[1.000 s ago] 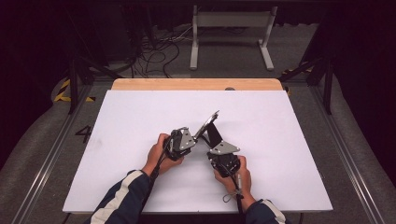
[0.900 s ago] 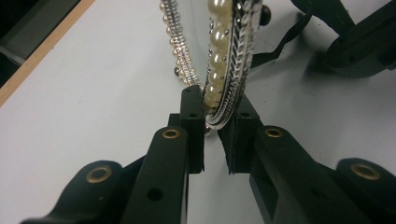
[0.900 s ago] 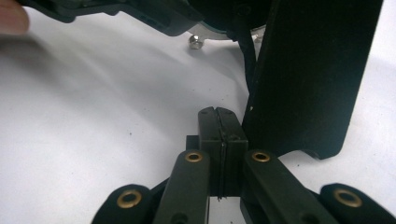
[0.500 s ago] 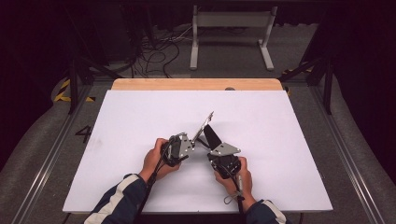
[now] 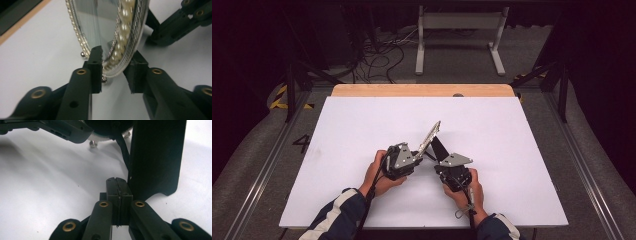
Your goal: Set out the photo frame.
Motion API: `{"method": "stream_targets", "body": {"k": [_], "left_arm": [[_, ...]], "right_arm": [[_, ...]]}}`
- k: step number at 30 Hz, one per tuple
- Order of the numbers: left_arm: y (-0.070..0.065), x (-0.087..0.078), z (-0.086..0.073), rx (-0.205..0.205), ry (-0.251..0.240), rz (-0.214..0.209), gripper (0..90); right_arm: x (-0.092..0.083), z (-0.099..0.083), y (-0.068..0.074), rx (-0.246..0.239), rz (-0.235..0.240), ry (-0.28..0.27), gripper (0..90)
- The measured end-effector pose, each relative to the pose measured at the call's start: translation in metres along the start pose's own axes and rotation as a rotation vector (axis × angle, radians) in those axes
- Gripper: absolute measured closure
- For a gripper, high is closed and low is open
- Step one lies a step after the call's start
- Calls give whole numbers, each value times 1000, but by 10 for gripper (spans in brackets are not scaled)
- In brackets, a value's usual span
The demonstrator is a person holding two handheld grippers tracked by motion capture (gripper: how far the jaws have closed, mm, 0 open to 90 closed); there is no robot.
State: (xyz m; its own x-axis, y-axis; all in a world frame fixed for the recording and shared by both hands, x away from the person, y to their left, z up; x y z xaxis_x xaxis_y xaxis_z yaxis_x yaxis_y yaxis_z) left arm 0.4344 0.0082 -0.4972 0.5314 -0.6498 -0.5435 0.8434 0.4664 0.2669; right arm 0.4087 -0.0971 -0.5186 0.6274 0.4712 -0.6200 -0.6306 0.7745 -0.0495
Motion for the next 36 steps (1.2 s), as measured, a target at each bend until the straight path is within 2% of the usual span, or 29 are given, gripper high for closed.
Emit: {"method": "stream_targets", "body": {"k": [2,5,8,10,12,15,21,25,27,29,33,36], "left_arm": [[0,-2,4,0,-25,10,656],[-1,-7,10,-2,-76,2,649],[-5,-12,16,-2,-134,-50,706],[-5,-13,16,-14,-149,-72,732],[-5,-13,15,-13,-147,-85,741],[-7,-13,16,3,-130,-80,747],[-10,-12,18,3,-120,-77,737],[-14,-10,19,9,-109,-96,717],[-13,-9,20,-4,-117,-91,717],[-11,-8,19,-32,-122,-106,713],[-13,-6,15,-37,-102,-120,679],[-11,-3,11,-32,-79,-108,637]], "right_arm": [[0,1,0,1,0,-7,900],[0,2,0,-5,-2,-10,900],[2,2,2,-18,-7,-8,900],[3,1,0,-18,-15,-7,900],[2,1,-1,-14,-10,-10,900],[2,0,-3,-12,-15,-6,900],[1,-1,-12,-5,-24,1,900],[0,-3,-20,10,-31,5,900],[0,-3,-22,15,-29,0,900],[0,-2,-24,8,-34,-5,900],[0,-2,-27,10,-42,-3,900],[1,-3,-28,15,-48,-2,900]]}}
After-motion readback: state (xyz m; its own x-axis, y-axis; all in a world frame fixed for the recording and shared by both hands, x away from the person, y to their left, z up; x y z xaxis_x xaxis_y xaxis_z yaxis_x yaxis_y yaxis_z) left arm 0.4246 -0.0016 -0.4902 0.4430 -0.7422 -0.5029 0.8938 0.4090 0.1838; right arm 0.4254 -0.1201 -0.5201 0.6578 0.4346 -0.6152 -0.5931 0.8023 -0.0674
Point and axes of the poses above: each handheld gripper's, and its own axes: x roughly forward along the jaws, z roughly out of its top, y roughly to its left, the point moved 10 cm from there along x, roughly forward along the jaws, and after that the axes turned 2 degrees about -y, right-handed, at the moved point
